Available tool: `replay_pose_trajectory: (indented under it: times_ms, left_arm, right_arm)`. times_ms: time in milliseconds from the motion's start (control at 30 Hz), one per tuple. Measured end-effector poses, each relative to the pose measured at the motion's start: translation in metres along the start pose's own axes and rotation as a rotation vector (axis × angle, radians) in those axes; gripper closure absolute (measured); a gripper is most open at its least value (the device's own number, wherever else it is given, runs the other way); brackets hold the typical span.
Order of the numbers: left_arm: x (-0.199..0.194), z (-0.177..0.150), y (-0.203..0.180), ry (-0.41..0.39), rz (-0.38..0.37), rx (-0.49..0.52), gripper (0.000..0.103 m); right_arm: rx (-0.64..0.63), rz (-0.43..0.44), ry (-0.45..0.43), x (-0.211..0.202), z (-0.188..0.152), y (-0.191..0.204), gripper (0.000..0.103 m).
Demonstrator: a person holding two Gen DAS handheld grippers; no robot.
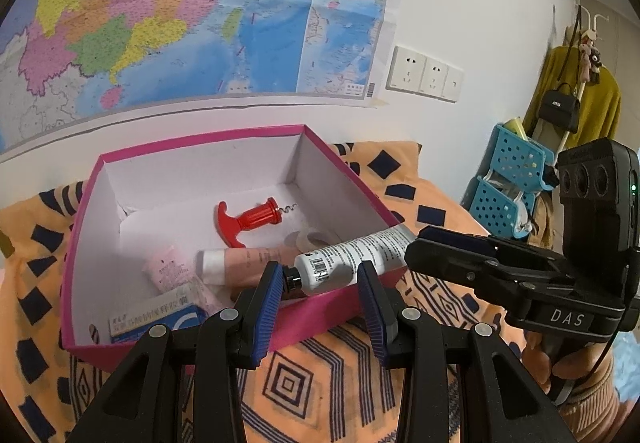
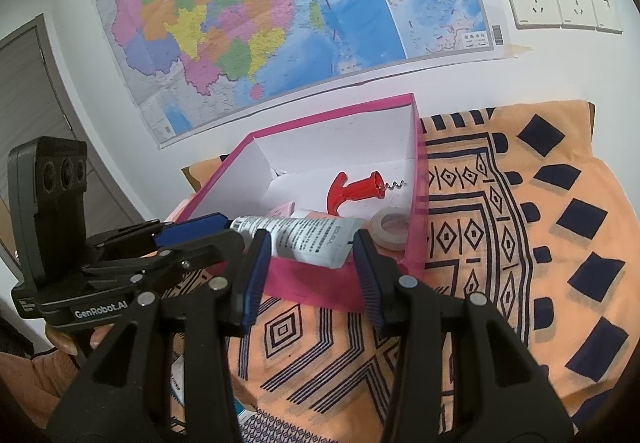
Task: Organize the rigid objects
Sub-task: 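Carry the white tube with the right gripper over the pink box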
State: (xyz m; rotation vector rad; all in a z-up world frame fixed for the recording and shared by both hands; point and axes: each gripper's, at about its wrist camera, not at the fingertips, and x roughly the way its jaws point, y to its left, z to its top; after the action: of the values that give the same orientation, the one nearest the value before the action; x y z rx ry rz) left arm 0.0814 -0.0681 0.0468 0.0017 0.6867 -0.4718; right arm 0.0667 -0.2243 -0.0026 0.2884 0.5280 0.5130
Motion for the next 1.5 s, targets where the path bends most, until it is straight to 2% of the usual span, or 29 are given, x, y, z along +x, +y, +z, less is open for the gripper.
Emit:
replay_pose_trajectory:
  times_ms: [367,1500]
  left_arm:
    - [0.014,0.005,0.01,0.023,-0.01,-0.03,0.065]
    - [0.055,0.008,0.036,0.104,0.021,-0.097,0.065]
  right_arm:
    - [0.008,-0.012,0.01,0.013,0.007,-0.006,0.058]
    - [-0.014,-0.061,0.075,0.046,0.011,-0.007,0.058]
